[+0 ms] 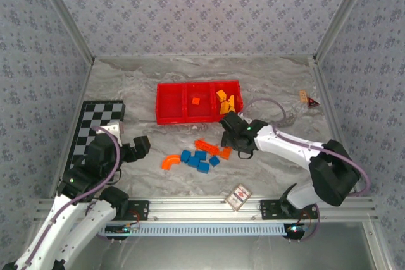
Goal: Sort the legos into containers by color
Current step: Pick up the lego from the center of the table.
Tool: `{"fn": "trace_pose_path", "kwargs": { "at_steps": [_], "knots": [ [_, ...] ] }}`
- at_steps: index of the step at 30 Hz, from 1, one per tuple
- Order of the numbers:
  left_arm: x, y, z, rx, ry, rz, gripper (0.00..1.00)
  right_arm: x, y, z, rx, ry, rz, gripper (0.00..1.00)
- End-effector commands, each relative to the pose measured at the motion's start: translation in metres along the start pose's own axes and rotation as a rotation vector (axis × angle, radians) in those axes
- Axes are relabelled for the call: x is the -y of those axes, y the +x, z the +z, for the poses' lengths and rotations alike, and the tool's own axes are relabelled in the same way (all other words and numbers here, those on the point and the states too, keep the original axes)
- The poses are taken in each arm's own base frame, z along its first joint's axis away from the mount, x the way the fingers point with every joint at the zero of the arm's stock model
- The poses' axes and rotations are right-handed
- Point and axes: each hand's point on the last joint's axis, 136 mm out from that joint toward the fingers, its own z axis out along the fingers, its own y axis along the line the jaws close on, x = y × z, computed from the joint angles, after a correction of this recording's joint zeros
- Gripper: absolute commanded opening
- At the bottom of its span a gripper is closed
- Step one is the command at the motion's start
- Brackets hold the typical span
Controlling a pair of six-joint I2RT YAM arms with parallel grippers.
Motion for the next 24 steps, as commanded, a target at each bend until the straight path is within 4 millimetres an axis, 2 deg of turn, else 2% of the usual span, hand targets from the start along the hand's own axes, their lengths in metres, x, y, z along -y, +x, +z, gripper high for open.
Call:
{"fn": "trace_pose_path", "kwargs": {
  "at_steps": [1, 7, 12, 19, 24],
  "knots": [
    [0.007, -0.003, 0.0, 0.015, 0.037, 0.014, 1.0, -0.013, -0.002, 0.016, 0.005, 0.006, 0.057, 0.72],
    [0.008, -0.003, 0.0, 0.014, 0.042, 0.015, 1.0, -0.022, 0.007, 0.035, -0.036, 0.069, 0.012, 0.69],
    [0.008, -0.003, 0.0, 0.014, 0.041, 0.017, 1.0, -0.016, 0.006, 0.035, -0.012, 0.123, -0.03, 0.63],
    [0.007, -0.003, 0.0, 0.016, 0.035, 0.017, 1.0, 0.002, 0.014, 0.034, -0.023, 0.182, -0.073, 0.5],
    [0.005, -0.003, 0.001, 0.012, 0.021, 0.017, 1.0, 0.006, 0.021, 0.034, -0.044, 0.166, -0.08, 0.49]
  ]
}}
